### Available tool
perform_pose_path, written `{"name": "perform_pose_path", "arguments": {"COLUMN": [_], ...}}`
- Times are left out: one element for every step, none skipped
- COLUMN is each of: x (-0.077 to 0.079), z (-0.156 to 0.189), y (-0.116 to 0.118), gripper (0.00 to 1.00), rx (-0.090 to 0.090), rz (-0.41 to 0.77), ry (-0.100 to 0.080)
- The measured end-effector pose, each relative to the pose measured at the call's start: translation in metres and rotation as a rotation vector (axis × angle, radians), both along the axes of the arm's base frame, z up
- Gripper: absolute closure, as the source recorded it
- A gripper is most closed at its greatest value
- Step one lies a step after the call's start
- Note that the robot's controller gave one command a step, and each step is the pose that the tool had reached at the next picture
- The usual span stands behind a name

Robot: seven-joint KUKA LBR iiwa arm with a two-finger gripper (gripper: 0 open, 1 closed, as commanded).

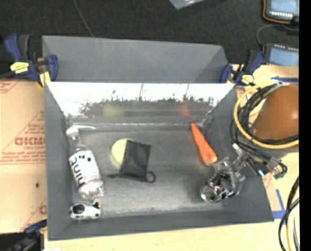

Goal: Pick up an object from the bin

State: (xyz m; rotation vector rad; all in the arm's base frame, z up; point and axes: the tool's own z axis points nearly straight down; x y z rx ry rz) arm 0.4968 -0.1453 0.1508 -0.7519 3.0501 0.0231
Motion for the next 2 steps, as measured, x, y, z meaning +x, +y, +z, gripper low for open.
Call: {"name": "perform_pose_path", "arguments": {"x": [0.005,0.001], "z": [-0.033,0.125], "y": [-0.002,-0.002], "gripper": [1.0,1.0], "rx": [-0.001,-0.004], "rz": [0.072,0.084], "ry": [-0.03,-0.012]}}
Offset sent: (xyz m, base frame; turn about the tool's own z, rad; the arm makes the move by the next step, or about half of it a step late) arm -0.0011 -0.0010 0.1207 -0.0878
